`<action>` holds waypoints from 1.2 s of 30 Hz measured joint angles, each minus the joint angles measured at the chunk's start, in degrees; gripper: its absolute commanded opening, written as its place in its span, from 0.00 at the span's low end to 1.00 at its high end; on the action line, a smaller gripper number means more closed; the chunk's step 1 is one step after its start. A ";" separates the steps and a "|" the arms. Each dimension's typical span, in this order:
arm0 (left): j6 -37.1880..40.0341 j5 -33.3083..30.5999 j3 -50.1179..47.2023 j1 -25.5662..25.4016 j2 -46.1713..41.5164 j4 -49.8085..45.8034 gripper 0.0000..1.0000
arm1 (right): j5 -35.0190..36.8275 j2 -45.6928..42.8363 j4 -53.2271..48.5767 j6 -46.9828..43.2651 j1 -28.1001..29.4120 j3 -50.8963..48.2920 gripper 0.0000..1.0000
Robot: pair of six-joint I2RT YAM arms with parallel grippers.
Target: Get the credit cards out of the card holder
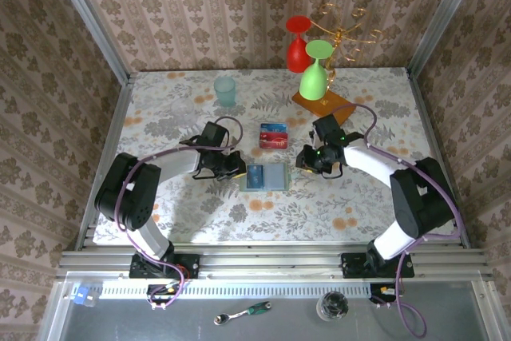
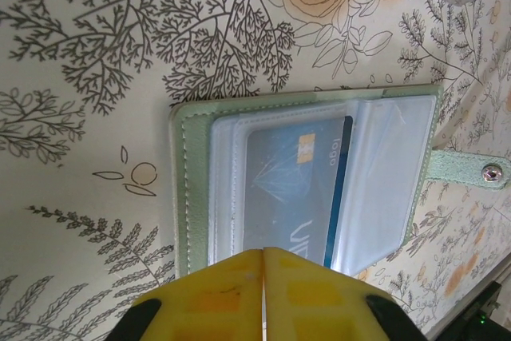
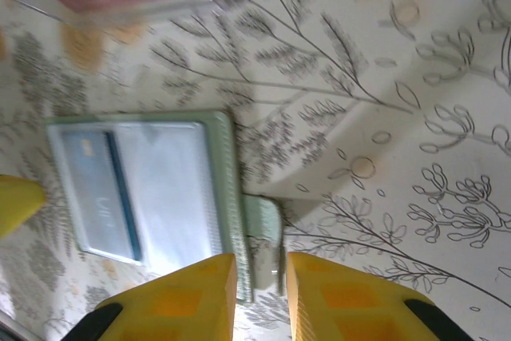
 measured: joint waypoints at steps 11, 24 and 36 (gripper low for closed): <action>0.85 0.92 0.00 0.00 1.95 0.59 0.05 | -3.08 4.52 2.84 2.27 6.80 7.28 0.25; 1.14 1.03 -1.29 0.74 2.64 1.03 0.05 | -8.63 17.68 8.46 5.86 13.33 11.30 0.27; 1.51 1.05 -1.38 0.85 2.64 1.07 0.05 | -9.75 21.14 10.86 6.29 13.40 11.98 0.25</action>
